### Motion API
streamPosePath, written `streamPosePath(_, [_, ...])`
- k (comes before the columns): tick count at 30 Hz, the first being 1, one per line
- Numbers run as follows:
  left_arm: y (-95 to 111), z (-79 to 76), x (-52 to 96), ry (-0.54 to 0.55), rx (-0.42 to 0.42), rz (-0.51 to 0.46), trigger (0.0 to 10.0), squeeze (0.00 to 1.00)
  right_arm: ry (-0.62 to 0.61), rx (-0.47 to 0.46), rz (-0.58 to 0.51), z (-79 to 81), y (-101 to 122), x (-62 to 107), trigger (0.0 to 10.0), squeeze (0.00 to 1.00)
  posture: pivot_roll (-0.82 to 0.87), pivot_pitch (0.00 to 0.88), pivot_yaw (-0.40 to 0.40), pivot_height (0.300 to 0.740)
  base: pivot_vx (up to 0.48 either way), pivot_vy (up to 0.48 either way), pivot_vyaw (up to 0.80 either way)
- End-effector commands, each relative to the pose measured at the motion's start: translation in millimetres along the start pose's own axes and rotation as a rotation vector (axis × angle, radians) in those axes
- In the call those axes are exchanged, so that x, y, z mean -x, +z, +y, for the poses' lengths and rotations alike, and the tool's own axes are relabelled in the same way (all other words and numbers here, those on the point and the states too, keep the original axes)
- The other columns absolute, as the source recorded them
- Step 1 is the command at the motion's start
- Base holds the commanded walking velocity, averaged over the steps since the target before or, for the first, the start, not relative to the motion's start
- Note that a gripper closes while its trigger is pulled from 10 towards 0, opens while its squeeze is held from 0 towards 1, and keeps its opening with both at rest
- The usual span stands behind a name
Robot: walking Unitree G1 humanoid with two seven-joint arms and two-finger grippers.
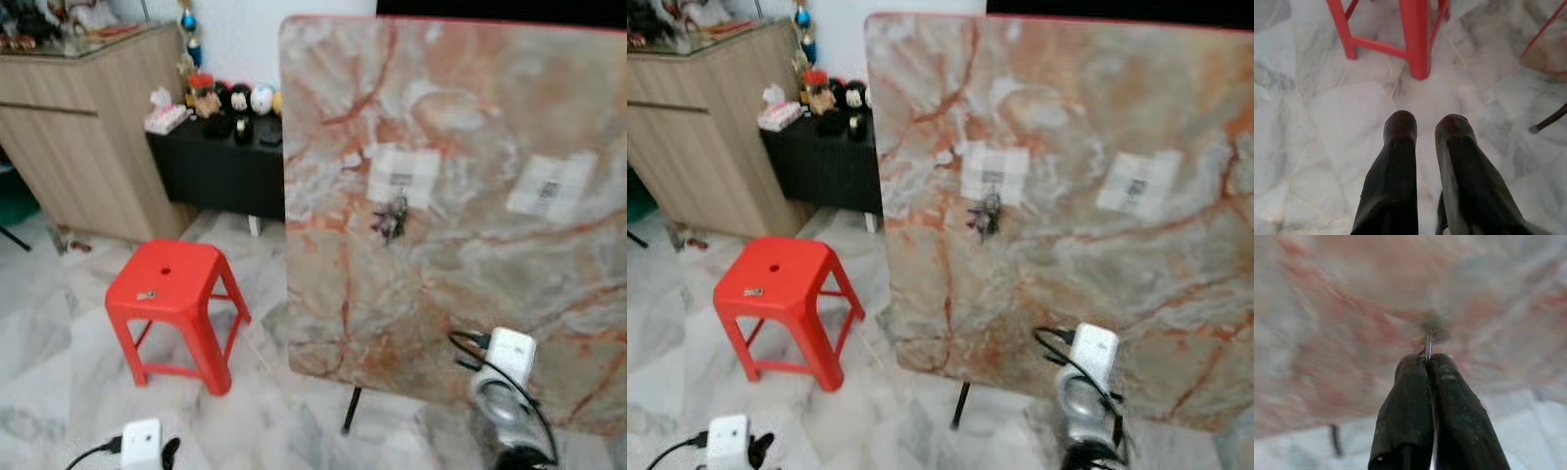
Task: Hang keys on a hook
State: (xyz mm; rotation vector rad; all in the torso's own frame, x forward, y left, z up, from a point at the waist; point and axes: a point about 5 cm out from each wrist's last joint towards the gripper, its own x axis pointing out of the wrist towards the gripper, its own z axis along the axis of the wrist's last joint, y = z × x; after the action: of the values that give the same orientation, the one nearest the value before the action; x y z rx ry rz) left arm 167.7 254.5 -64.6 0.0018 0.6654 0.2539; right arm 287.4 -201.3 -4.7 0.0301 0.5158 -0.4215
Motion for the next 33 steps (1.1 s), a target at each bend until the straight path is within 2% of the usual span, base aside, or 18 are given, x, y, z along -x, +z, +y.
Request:
streamPosePath(1, [3, -7.0, -2.2, -0.015, 0.016, -0.005, 10.0, 0.0, -0.051, 0.008, -0.015, -18.3, 2, -3.1, 10.0, 0.0, 0.16, 0.0, -0.039, 0.74, 0.304, 0.0, 0.0])
streamPosePath(5, [2, -6.2, -2.3, -0.016, 0.015, 0.001, 10.0, 0.0, -0.051, 0.006, -0.024, -17.8, 3, -3.4, 10.0, 0.0, 0.16, 0.0, -0.038, 0.74, 0.303, 0.0, 0.0])
streamPosePath(15, [-4, -6.2, 0.3, -0.028, 0.01, 0.024, 10.0, 0.0, -0.092, -0.02, -0.073, -21.6, 8, -2.6, 10.0, 0.0, 0.15, 0.0, -0.039, 0.74, 0.0, 0.0, 0.0])
streamPosePath(17, [-7, -5.0, 1.2, -0.025, 0.014, 0.043, 10.0, 0.0, -0.128, -0.014, -0.123, -26.5, 14, -2.4, 10.0, 0.0, 0.16, 0.0, -0.041, 0.74, 0.0, 0.0, 0.0])
streamPosePath(20, [-11, -3.9, 2.4, -0.03, 0.012, 0.061, 10.0, 0.0, -0.201, 0.114, -0.266, -34.6, 30, -0.4, 10.0, 0.0, 0.16, 0.0, -0.042, 0.74, 0.0, 0.0, 0.0])
streamPosePath(24, [-14, -1.1, 3.8, -0.026, 0.012, 0.078, 10.0, 0.0, -0.271, 0.152, -0.369, -41.9, 42, 2.8, 10.0, 0.0, 0.16, 0.0, -0.041, 0.74, 0.0, 0.0, 0.0])
streamPosePath(26, [-16, 1.0, 4.9, -0.021, 0.012, 0.09, 10.0, 0.0, -0.263, 0.204, -0.466, -38.3, 54, 6.5, 10.0, 0.0, 0.15, 0.0, -0.041, 0.74, 0.0, 0.0, 0.0])
streamPosePath(27, [-18, 2.4, 5.9, -0.018, 0.013, 0.102, 10.0, 0.0, -0.265, 0.259, -0.557, -33.6, 65, 10.7, 10.0, 0.0, 0.16, 0.0, -0.042, 0.74, 0.0, 0.0, 0.0])
streamPosePath(28, [-18, 2.4, 5.9, -0.018, 0.013, 0.102, 10.0, 0.0, -0.265, 0.259, -0.557, -33.6, 65, 10.7, 10.0, 0.0, 0.16, 0.0, -0.042, 0.74, 0.0, 0.0, 0.0])
streamPosePath(29, [-20, 3.2, 6.6, -0.016, 0.014, 0.111, 10.0, 0.0, -0.293, 0.288, -0.618, -31.4, 75, 13.7, 10.0, 0.0, 0.16, 0.0, -0.04, 0.74, 0.0, 0.0, 0.0])
streamPosePath(33, [-23, 3.1, 7.7, -0.019, 0.012, 0.128, 10.0, 0.0, -0.337, 0.324, -0.705, -25.8, 90, 18.3, 10.0, 0.0, 0.16, 0.0, -0.042, 0.74, 0.0, 0.0, 0.0])
